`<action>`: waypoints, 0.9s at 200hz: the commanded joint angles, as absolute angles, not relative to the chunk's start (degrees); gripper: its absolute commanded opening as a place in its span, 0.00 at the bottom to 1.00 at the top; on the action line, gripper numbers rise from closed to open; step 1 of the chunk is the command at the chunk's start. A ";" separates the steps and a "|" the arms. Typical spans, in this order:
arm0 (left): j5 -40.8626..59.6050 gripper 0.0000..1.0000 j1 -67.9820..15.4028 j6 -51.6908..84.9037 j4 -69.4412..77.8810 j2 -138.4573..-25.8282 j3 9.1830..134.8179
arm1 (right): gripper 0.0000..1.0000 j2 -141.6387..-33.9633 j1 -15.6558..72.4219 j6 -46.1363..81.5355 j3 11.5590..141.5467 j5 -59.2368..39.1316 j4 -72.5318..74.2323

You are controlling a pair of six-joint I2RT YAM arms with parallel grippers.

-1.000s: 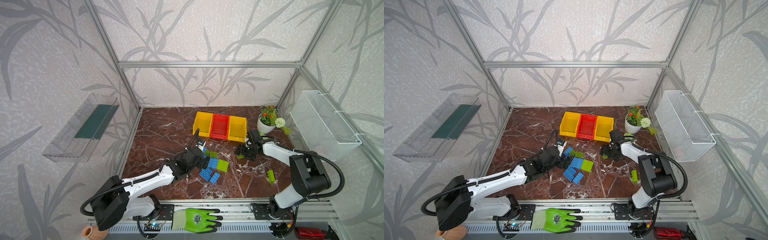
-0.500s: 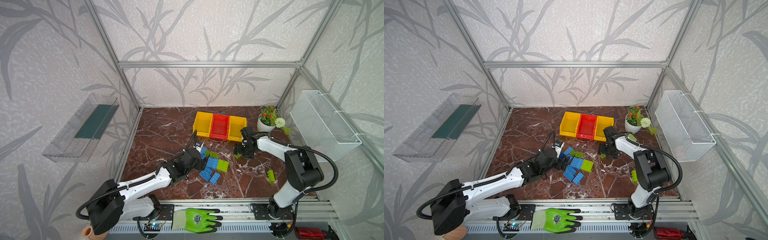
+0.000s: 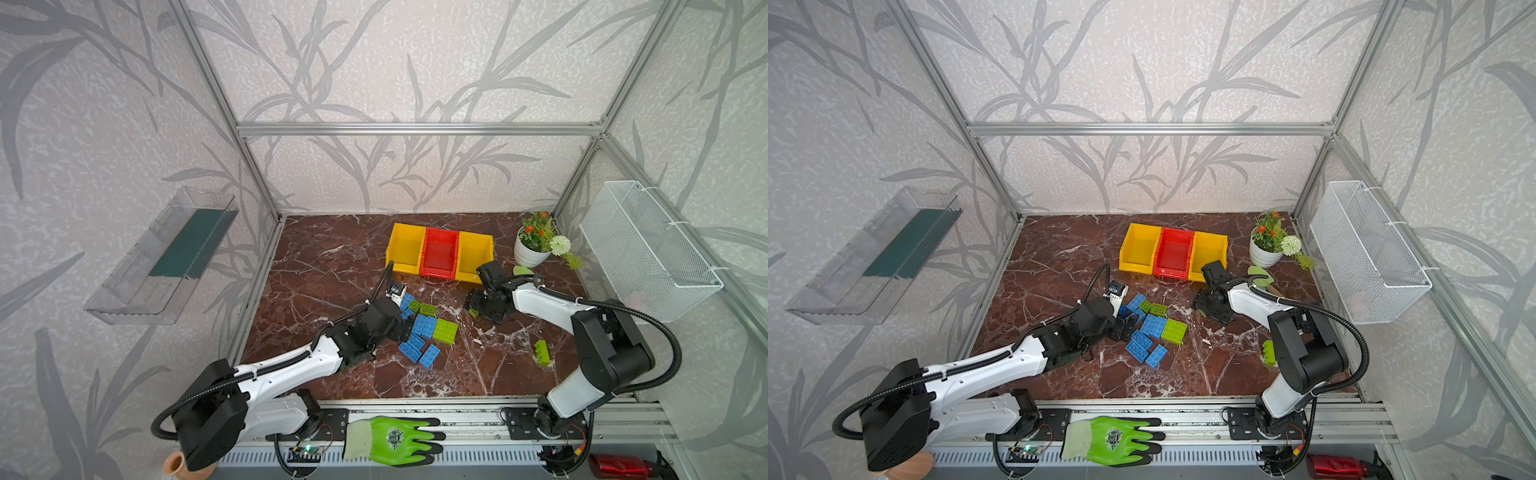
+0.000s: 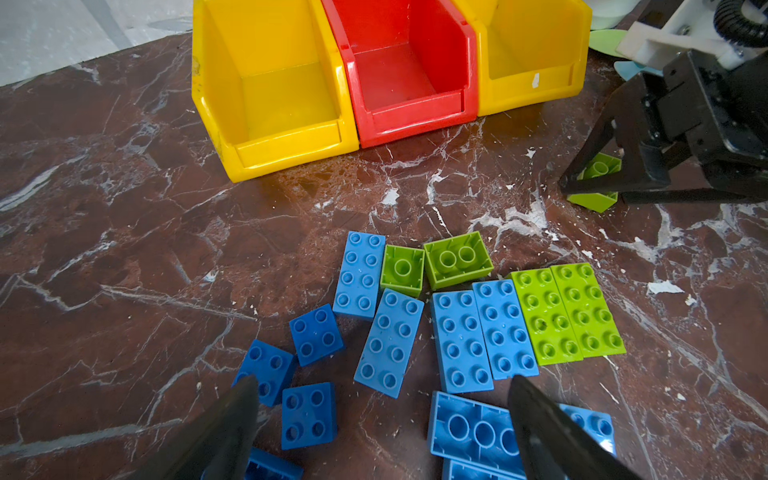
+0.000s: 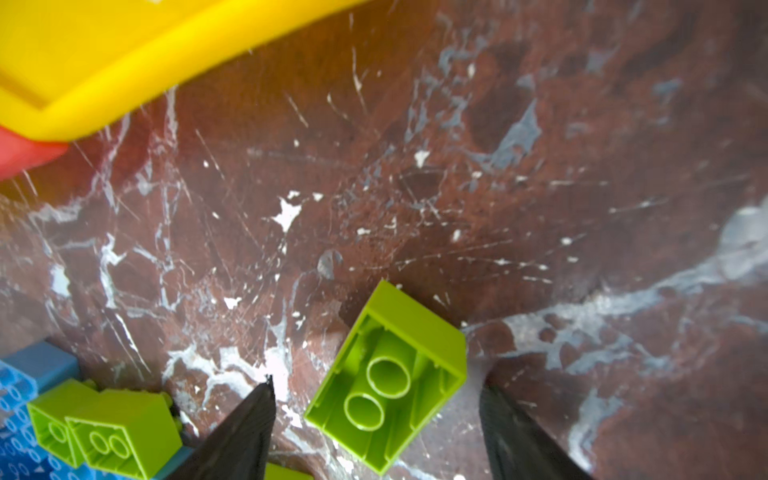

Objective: Sort the legos into containers by color
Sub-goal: 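Close the right gripper on the lime-green brick and lift it, then carry the lime-green brick over the yellow bin nearest the pot and release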

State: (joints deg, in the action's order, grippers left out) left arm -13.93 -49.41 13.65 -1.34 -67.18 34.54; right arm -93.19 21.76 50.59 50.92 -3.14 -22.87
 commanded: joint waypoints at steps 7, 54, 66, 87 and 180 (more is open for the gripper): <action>-15.20 0.93 -49.57 13.38 -1.52 -65.31 33.59 | 0.76 -92.73 22.14 53.70 51.87 1.18 -23.34; -14.80 0.93 -49.57 13.62 -1.33 -65.31 33.21 | 0.64 -96.42 22.88 52.95 55.39 4.57 -26.77; -14.84 0.93 -49.57 13.54 -1.25 -65.14 32.98 | 0.61 -97.28 23.19 52.86 55.85 4.74 -27.21; -14.88 0.93 -49.57 13.38 -1.25 -65.04 32.76 | 0.58 -99.52 24.03 52.73 56.92 5.00 -28.52; -15.00 0.93 -49.61 13.28 -1.23 -64.71 32.52 | 0.29 -102.70 25.81 49.64 61.15 6.68 -33.51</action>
